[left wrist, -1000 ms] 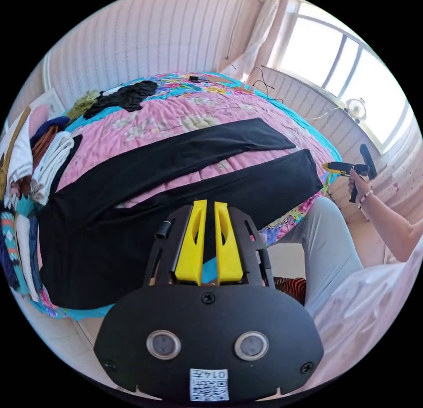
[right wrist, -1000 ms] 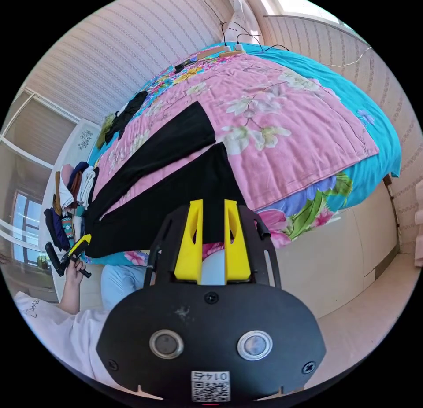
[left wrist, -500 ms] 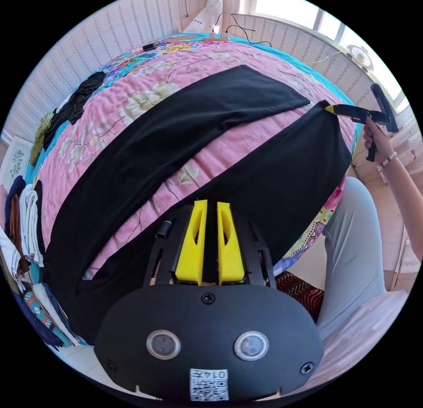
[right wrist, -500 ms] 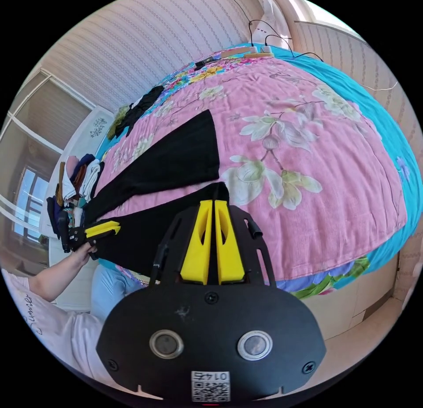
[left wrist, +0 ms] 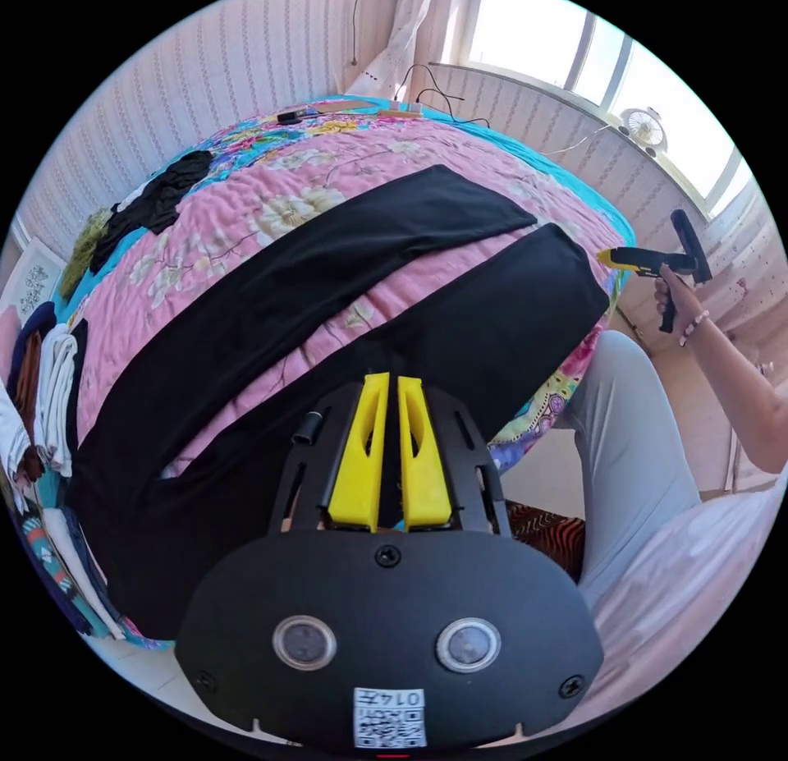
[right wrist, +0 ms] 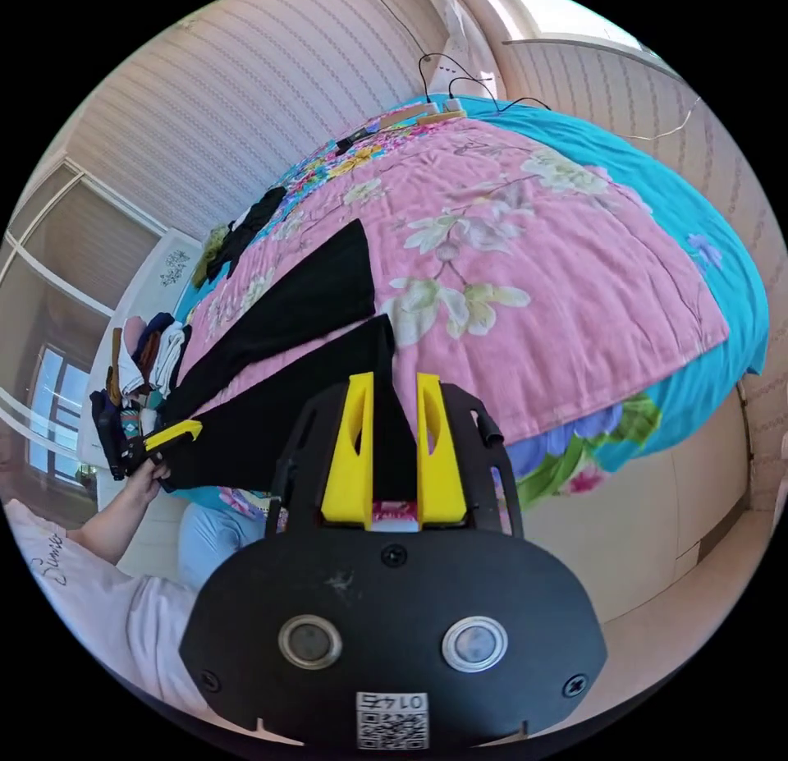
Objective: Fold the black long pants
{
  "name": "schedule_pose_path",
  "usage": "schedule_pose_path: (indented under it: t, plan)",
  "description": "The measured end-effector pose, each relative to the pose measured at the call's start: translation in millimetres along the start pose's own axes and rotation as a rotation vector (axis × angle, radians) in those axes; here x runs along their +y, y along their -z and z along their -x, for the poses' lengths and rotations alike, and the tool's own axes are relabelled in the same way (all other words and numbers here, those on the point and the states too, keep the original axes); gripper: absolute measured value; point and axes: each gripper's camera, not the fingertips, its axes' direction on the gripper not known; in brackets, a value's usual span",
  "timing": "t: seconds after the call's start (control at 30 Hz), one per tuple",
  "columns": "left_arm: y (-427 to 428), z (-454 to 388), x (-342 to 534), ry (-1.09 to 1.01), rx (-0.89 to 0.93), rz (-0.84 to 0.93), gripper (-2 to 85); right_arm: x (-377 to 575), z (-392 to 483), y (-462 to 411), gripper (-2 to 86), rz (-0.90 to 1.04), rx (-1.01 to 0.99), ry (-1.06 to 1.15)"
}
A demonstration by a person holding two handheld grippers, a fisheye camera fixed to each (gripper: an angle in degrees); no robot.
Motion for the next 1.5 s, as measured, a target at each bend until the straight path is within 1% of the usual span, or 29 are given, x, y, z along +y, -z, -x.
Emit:
schedule_pose_path:
  t: [0.03,0.1,0.17,0.2,0.23,0.37,0.5,0.57,0.63,0.7,0.77,0.83,0.9,0.97,1.1,1.2,1.27,1.3,1.43,1.5]
  plan:
    - [-2,-5,5,0.008,0.006,0.005,0.0,12,-10,-6,12.5,0.063,0.01,-0.025]
    - [-12,-12,10,0.023,0.011,0.029,-0.2,28,-22,-16,12.5,0.126,0.018,-0.047]
    - [-34,-19,11,0.05,0.012,0.092,-0.5,38,-32,-27,9.6,0.176,0.005,-0.077]
    - [-39,-20,11,0.057,0.007,0.103,-0.5,41,-37,-34,5.8,0.201,-0.014,-0.087]
    - [-46,-22,8,0.071,0.002,0.116,-0.6,42,-39,-34,3.7,0.196,-0.015,-0.081]
    - [-41,-33,-17,0.039,-0.001,0.025,-0.9,48,-53,-16,1.2,0.149,0.007,-0.085]
    - [-61,-33,-35,0.055,0.02,0.094,-1.0,52,-84,-14,0.8,0.149,-0.07,-0.146]
    - [-58,-33,-44,0.064,0.056,0.05,-1.0,49,-85,-7,0.9,0.108,-0.034,-0.134]
    - [-53,-33,-54,0.053,0.059,0.017,-1.0,41,-84,12,1.9,0.015,0.046,-0.126]
    - [-50,-31,-68,0.043,0.056,-0.006,-1.0,30,-78,23,3.5,-0.069,0.055,-0.089]
    - [-47,-29,-95,0.028,0.08,-0.043,-1.0,14,-69,26,5.7,-0.138,0.052,-0.052]
    - [-46,-30,-121,-0.002,0.076,-0.068,-1.0,-11,-55,11,7.2,-0.187,-0.022,0.03]
    - [-46,-33,-149,-0.04,0.073,-0.089,-1.0,-29,-47,-10,7.5,-0.203,-0.054,0.065]
    - [-49,-40,-188,-0.093,0.069,-0.103,-0.9,-47,-42,-35,7.7,-0.182,-0.073,0.08]
    - [-64,-54,-249,-0.17,0.058,-0.102,-0.8,-82,-46,-79,8.3,-0.141,-0.012,0.102]
    - [-81,-65,-301,-0.205,0.091,-0.093,-0.1,-90,-61,-110,7.6,-0.074,-0.002,0.128]
    - [-95,-75,-341,-0.23,0.126,-0.088,1.8,-78,-71,-110,5.4,-0.163,-0.063,0.155]
    - [-100,-77,-351,-0.234,0.127,-0.085,2.3,-74,-83,-110,3.8,-0.188,-0.132,0.133]
    - [-133,-93,-415,-0.25,0.103,-0.073,4.1,-92,-122,-123,1.4,-0.112,-0.377,0.097]
    - [-150,-96,-438,-0.213,0.086,-0.069,5.4,-89,-132,-122,1.1,-0.14,-0.433,0.082]
